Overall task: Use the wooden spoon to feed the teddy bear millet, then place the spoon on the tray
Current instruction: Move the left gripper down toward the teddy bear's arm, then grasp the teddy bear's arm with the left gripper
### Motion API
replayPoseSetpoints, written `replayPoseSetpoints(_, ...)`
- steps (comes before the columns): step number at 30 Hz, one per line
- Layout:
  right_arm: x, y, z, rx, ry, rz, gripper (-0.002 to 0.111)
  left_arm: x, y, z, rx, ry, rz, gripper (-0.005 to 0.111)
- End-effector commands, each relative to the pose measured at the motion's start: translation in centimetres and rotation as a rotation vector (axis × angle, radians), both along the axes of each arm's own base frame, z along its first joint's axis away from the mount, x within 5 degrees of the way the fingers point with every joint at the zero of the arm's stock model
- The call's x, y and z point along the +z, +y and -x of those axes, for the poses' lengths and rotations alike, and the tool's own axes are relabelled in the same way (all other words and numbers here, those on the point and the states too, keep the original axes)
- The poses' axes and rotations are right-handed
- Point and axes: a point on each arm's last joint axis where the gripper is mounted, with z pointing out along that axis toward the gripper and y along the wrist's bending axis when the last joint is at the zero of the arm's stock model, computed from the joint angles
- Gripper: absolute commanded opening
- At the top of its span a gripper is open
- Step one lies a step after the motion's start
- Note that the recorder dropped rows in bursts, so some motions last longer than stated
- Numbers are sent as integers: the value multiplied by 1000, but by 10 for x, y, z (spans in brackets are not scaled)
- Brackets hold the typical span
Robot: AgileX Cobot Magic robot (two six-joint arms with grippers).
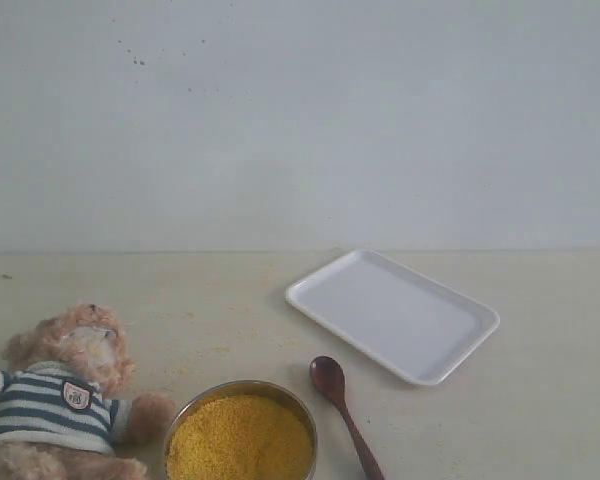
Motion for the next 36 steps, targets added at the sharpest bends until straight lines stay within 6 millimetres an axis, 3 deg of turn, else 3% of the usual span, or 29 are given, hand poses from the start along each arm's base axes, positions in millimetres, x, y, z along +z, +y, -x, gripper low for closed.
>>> replayPoseSetpoints(1, 1, 0, 0, 1, -13, 10, 1, -22, -15, -8, -148, 208, 60, 4)
replayPoseSetpoints(7, 1, 0, 0, 1, -13, 10, 1, -35, -15, -18, -130, 252, 77, 4)
replayPoseSetpoints(13, 1, 0, 0, 1, -13, 10, 1, -68, -16, -37, -123, 316, 77, 5)
replayPoseSetpoints(15, 1, 0, 0, 1, -13, 10, 1, -77, -17, -41, -117, 355, 90, 13)
replayPoseSetpoints(18, 1, 0, 0, 0, -14, 9, 1, -88, -18, -42, -109, 420, 111, 41)
replayPoseSetpoints(23, 1, 0, 0, 0, -14, 9, 1, -93, -25, -44, 21, 444, 289, 110)
replayPoseSetpoints(30, 1, 0, 0, 0, -14, 9, 1, -88, -29, -53, 81, 340, 414, 108)
replayPoseSetpoints(36, 1, 0, 0, 0, -14, 9, 1, -88, -30, -55, 18, 310, 381, 108)
